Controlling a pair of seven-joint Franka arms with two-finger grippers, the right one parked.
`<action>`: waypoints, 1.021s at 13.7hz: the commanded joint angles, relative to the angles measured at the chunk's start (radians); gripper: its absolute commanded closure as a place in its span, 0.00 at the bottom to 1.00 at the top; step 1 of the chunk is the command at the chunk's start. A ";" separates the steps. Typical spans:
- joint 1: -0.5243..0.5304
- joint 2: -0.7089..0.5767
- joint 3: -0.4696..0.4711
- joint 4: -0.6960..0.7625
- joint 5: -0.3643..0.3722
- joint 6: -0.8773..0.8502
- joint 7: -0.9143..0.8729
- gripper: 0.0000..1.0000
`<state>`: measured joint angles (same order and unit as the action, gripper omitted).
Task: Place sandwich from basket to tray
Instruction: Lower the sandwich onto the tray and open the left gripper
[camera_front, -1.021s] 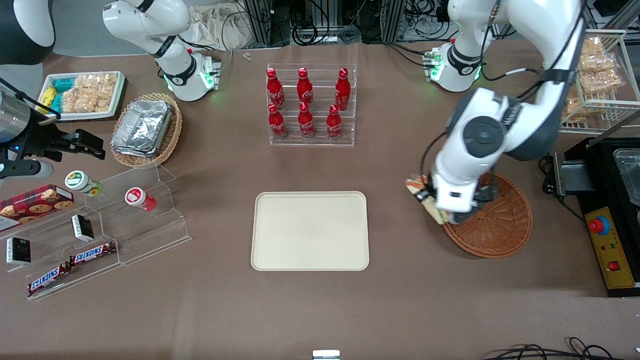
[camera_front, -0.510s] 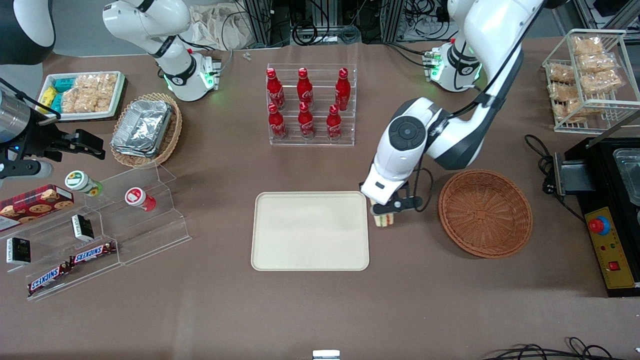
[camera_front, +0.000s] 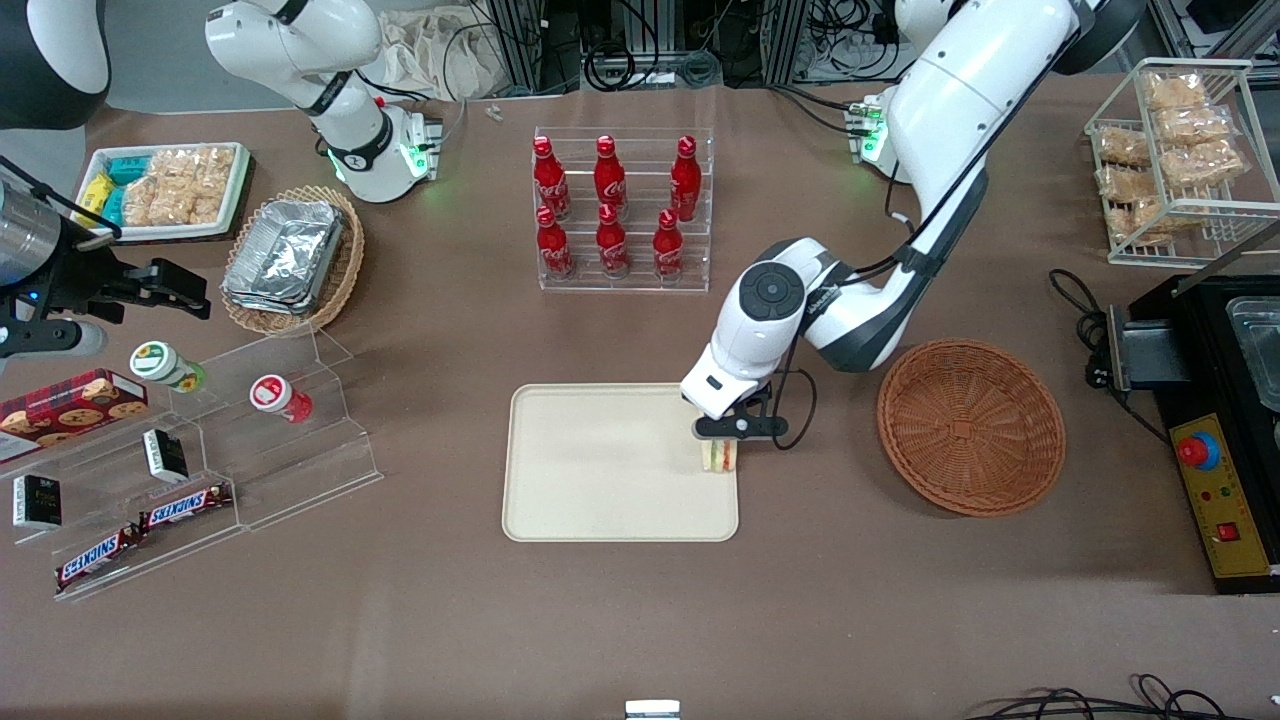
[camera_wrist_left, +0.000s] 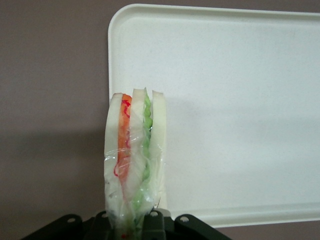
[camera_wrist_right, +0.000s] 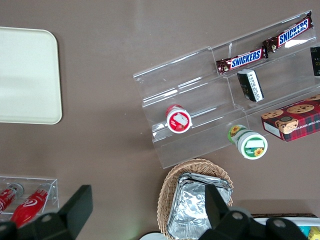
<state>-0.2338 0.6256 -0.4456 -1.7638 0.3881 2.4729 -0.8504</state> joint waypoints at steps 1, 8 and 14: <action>-0.007 0.040 0.011 0.032 0.110 0.038 -0.001 0.88; -0.007 0.028 0.011 0.043 0.113 0.040 -0.114 0.01; 0.105 -0.156 0.005 0.083 -0.006 -0.102 -0.124 0.01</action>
<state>-0.1594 0.5629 -0.4366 -1.6636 0.4342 2.4535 -0.9715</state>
